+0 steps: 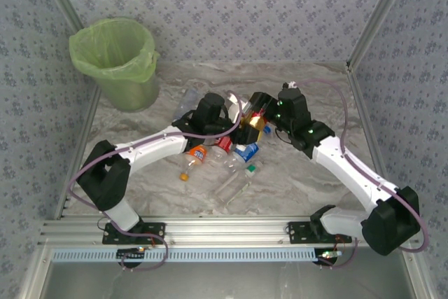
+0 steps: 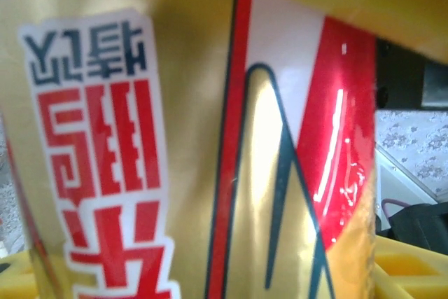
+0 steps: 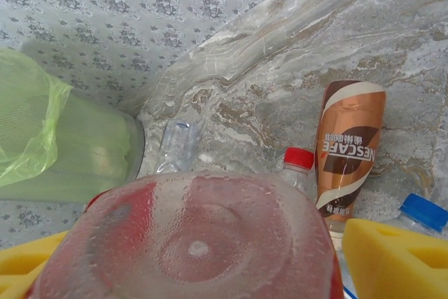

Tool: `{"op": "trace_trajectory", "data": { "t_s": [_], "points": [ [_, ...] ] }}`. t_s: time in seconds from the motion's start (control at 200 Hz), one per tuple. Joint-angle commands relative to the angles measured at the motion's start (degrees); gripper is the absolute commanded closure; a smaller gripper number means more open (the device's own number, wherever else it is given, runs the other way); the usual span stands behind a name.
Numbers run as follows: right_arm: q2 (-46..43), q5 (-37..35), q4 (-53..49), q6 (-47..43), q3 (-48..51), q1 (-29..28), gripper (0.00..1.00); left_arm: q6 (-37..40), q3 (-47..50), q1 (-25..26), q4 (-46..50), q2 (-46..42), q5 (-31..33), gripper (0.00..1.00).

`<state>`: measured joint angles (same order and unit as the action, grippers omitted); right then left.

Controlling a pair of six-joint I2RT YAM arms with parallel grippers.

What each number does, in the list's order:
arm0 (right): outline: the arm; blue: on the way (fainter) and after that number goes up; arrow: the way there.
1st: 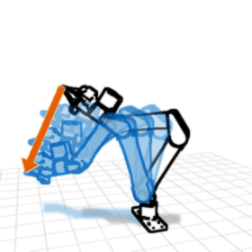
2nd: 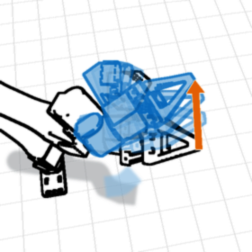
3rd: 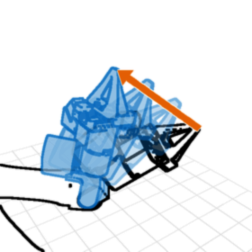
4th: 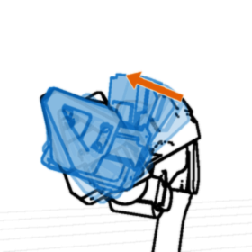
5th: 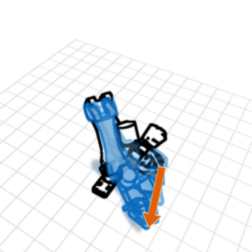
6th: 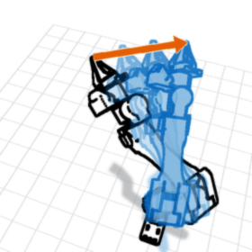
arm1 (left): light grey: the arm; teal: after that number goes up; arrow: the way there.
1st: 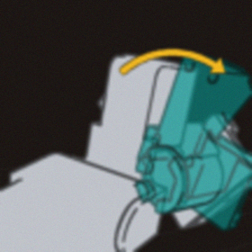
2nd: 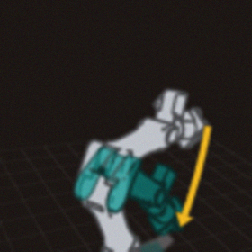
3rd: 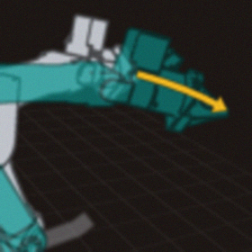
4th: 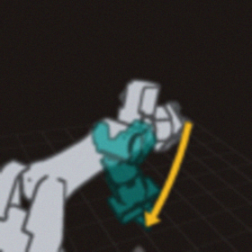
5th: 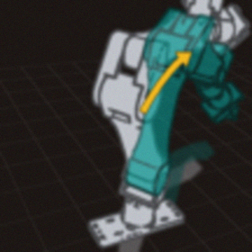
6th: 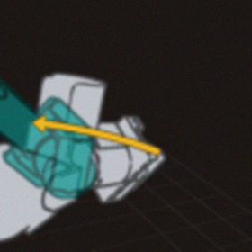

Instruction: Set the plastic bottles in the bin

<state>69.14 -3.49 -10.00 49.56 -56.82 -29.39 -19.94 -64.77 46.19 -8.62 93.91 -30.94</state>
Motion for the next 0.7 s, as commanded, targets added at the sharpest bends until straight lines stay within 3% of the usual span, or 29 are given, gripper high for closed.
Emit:
{"op": "trace_trajectory", "data": {
  "t_s": [0.0,0.1,0.22,0.41,0.695],
  "points": [
    [-3.54,2.78,4.12,-0.54,-0.80,0.61,0.09,0.88,0.08,-0.05,1.94,0.97,2.73,0.49],
    [-5.00,2.19,3.63,-1.76,-0.68,1.35,0.01,0.44,0.14,-0.56,2.12,1.27,3.36,0.51],
    [-6.25,1.13,1.99,-4.77,-1.04,2.23,0.01,-0.09,0.43,-1.57,2.28,1.21,3.79,0.54],
    [-6.63,-6.51,-5.50,-9.45,-2.88,2.12,0.01,0.56,0.26,-3.21,5.13,-0.06,7.80,0.55],
    [-8.42,-7.56,-5.46,-20.48,-1.01,1.33,0.01,2.73,-0.90,-5.65,10.54,-4.14,14.03,0.55]
  ]
}}
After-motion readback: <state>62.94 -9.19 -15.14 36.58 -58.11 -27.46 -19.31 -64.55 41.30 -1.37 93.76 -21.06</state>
